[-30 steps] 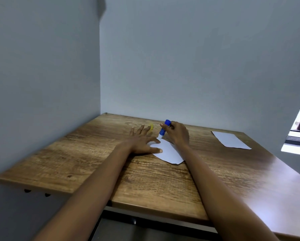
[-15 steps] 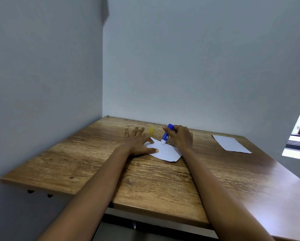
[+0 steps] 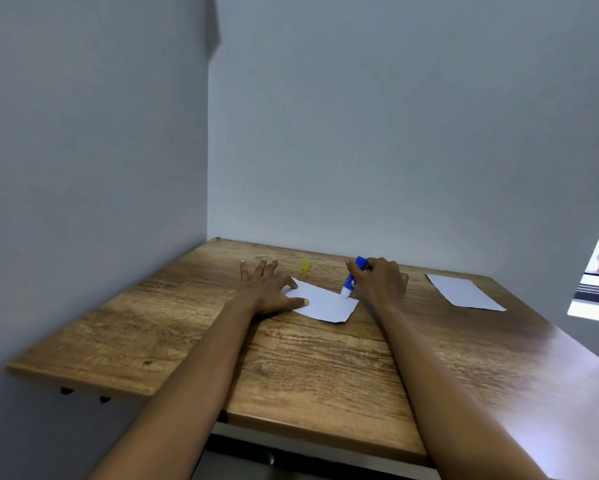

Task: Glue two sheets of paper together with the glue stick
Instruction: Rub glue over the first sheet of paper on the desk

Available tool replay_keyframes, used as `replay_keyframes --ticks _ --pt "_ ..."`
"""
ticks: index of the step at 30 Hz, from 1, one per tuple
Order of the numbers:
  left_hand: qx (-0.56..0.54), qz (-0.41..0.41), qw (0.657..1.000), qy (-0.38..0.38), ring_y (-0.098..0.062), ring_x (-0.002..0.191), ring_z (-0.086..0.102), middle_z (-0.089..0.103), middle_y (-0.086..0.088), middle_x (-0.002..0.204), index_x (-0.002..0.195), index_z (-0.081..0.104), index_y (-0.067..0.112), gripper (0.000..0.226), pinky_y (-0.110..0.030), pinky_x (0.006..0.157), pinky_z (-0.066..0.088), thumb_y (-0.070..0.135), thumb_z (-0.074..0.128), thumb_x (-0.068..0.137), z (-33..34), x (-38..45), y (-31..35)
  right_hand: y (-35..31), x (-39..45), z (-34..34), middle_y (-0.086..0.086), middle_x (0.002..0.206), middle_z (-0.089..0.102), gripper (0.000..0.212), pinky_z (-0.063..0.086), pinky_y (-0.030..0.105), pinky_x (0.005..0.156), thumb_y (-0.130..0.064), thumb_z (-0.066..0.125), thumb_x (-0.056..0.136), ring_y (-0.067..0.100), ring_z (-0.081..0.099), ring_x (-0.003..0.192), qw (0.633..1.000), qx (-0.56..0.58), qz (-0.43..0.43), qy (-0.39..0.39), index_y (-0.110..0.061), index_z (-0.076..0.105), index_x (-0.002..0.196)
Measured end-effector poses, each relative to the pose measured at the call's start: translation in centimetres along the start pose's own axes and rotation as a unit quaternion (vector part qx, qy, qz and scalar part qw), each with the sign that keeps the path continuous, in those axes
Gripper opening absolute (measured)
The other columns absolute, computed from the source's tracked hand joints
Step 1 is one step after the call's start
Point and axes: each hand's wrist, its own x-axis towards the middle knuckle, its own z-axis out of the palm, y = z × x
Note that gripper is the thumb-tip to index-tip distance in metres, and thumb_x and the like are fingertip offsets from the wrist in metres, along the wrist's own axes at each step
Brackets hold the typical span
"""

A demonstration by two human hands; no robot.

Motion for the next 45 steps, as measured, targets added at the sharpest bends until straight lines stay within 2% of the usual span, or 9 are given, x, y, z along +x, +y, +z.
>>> replay_keyframes --ticks 14,18,21,25,28,32,36,41,45 --pt "-0.004 0.006 1.000 0.001 -0.024 0.147 -0.012 -0.002 -0.006 0.161 0.136 0.040 0.043 0.065 -0.059 0.107 -0.020 0.075 0.041 0.079 -0.1 0.0 -0.1 0.6 0.0 -0.3 0.006 0.069 0.063 0.037 0.034 0.037 0.081 -0.043 0.059 0.084 0.023 0.057 0.078 0.999 0.026 0.016 0.017 -0.012 0.065 0.067" --pt "-0.004 0.008 1.000 0.002 -0.023 0.147 -0.009 0.002 -0.006 0.161 0.134 0.041 0.039 0.064 -0.059 0.108 -0.019 0.073 0.041 0.080 -0.2 -0.3 -0.2 0.4 -0.1 -0.7 0.007 0.066 0.062 0.037 0.036 0.038 0.082 -0.040 0.058 0.084 0.025 0.056 0.075 0.998 0.050 0.025 0.038 -0.008 0.062 0.065" --pt "-0.009 0.039 0.998 0.040 -0.021 0.147 -0.006 0.006 -0.005 0.160 0.132 0.042 0.030 0.061 -0.058 0.110 -0.017 0.065 0.048 0.083 -0.5 -0.4 0.2 0.2 0.0 -0.9 0.005 0.064 0.058 0.043 0.040 0.042 0.085 -0.044 0.057 0.087 0.026 0.056 0.073 0.992 0.104 0.042 0.056 -0.007 0.057 0.066" --pt "-0.063 0.158 0.977 0.131 -0.019 0.144 0.017 0.024 -0.002 0.154 0.127 0.047 0.022 0.041 -0.047 0.117 0.002 0.045 0.049 0.092 -0.9 -0.8 2.4 0.2 0.1 -0.7 0.002 0.063 0.053 0.045 0.044 0.045 0.086 -0.049 0.054 0.088 0.025 0.055 0.072 0.990 0.124 0.053 0.046 -0.010 0.053 0.067" --pt "-0.074 0.234 0.967 0.068 -0.015 0.135 0.033 0.039 0.001 0.146 0.124 0.052 0.022 0.032 -0.040 0.114 0.015 0.035 0.041 0.097 -0.5 -1.4 4.5 0.2 0.1 -0.5 0.001 0.062 0.054 0.045 0.042 0.042 0.084 -0.051 0.054 0.088 0.024 0.055 0.072 0.993 0.107 0.031 0.041 -0.012 0.053 0.066" --pt "-0.036 0.215 0.976 -0.032 -0.017 0.121 0.046 0.051 0.000 0.132 0.129 0.050 0.023 0.040 -0.036 0.105 0.031 0.037 0.026 0.101 -0.1 -1.6 5.2 0.1 0.0 -0.1 0.003 0.066 0.058 0.044 0.040 0.040 0.083 -0.052 0.054 0.088 0.024 0.057 0.073 0.996 0.068 -0.008 0.048 -0.012 0.057 0.069" --pt "0.041 0.213 0.976 0.010 -0.023 0.106 0.050 0.054 -0.007 0.110 0.126 0.055 0.021 0.046 -0.037 0.091 0.039 0.043 0.025 0.100 -0.4 -1.4 5.8 0.0 0.1 0.0 0.000 0.067 0.055 0.044 0.036 0.038 0.082 -0.054 0.052 0.088 0.022 0.055 0.074 0.998 0.045 -0.036 0.037 -0.014 0.055 0.070" --pt "0.087 0.211 0.974 -0.008 -0.023 0.123 0.040 0.046 -0.006 0.132 0.140 0.041 0.032 0.047 -0.041 0.102 0.030 0.048 0.026 0.098 0.0 -1.2 5.5 -0.6 -0.1 0.3 -0.002 0.065 0.052 0.046 0.033 0.037 0.078 -0.056 0.052 0.087 0.020 0.050 0.070 0.997 0.043 -0.051 0.028 -0.013 0.057 0.070" --pt "0.088 0.217 0.972 -0.020 -0.022 0.141 0.023 0.029 -0.003 0.154 0.144 0.033 0.034 0.048 -0.043 0.115 0.015 0.047 0.025 0.099 0.2 -1.1 5.3 -0.4 -0.1 0.4 -0.003 0.062 0.051 0.048 0.035 0.037 0.076 -0.059 0.051 0.086 0.019 0.049 0.067 0.998 0.018 -0.064 0.013 -0.016 0.054 0.066"
